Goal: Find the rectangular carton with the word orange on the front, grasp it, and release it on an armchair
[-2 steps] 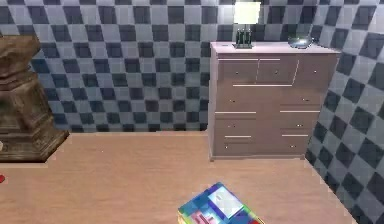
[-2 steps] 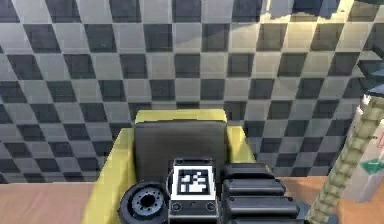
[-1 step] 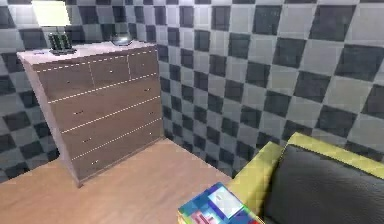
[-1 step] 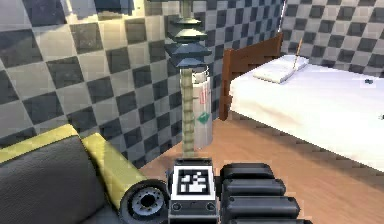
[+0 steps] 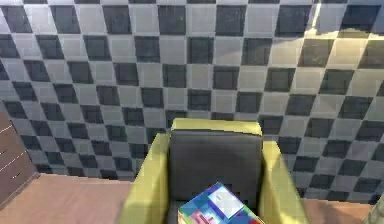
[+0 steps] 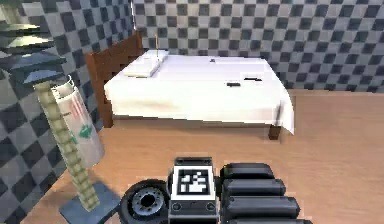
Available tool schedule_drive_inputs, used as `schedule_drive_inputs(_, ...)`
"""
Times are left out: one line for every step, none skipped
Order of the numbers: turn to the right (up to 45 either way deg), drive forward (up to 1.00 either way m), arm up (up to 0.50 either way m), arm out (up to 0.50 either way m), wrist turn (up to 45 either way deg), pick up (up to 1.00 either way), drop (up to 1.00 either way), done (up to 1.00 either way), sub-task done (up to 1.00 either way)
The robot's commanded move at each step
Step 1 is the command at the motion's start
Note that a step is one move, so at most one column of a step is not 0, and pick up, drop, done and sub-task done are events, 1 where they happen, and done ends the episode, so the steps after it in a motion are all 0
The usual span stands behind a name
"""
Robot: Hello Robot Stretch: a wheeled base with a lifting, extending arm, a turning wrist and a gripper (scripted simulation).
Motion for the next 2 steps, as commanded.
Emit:
schedule_drive_inputs(-45.0, 0.00, 0.00, 0.00, 0.0, 0.00, 0.00, 0.00, 0.00)
schedule_drive_inputs(-45.0, 0.00, 0.00, 0.00, 0.0, 0.00, 0.00, 0.00, 0.00)
